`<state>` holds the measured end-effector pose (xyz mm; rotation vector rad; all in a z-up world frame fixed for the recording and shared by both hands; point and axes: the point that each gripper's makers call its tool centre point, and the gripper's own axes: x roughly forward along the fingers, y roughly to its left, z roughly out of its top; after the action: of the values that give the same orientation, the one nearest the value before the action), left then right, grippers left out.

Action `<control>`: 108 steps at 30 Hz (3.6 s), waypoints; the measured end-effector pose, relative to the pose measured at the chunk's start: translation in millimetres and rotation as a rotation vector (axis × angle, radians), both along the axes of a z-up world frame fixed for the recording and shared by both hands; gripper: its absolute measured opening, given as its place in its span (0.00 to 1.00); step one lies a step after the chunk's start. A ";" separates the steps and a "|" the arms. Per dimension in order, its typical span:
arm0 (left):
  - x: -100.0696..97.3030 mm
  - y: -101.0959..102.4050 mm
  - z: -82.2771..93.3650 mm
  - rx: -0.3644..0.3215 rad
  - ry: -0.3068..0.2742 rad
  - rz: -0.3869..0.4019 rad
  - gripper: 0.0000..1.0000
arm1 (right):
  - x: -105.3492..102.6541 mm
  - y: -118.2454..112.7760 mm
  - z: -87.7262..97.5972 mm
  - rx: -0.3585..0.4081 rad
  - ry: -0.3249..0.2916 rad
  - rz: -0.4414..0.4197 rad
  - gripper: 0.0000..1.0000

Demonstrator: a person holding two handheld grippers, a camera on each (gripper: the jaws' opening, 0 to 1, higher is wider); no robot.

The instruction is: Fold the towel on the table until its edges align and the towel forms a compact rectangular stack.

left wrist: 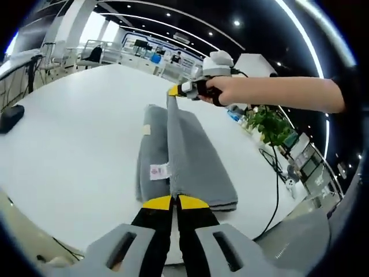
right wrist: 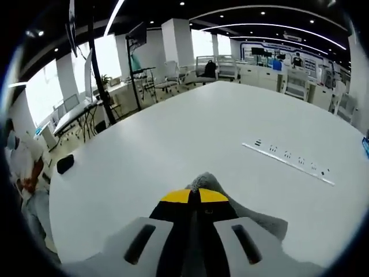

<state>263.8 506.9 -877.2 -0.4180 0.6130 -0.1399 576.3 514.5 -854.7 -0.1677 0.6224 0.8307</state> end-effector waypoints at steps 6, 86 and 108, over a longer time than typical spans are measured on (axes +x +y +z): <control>-1.5 1.2 -9.4 -0.017 0.025 0.016 0.02 | 1.4 8.8 -20.0 -0.077 -0.056 0.067 0.01; 139.5 42.5 -0.5 0.298 -0.018 -0.265 0.54 | -64.5 -156.1 -39.1 -0.051 0.094 -0.085 0.40; 167.2 25.9 -25.8 0.206 0.046 -0.268 0.23 | -109.2 -155.1 -52.8 0.075 0.199 -0.123 0.32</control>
<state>431.0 532.8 -903.0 -0.1390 0.7195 -0.3200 467.1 359.4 -907.5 0.0219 0.7787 0.7556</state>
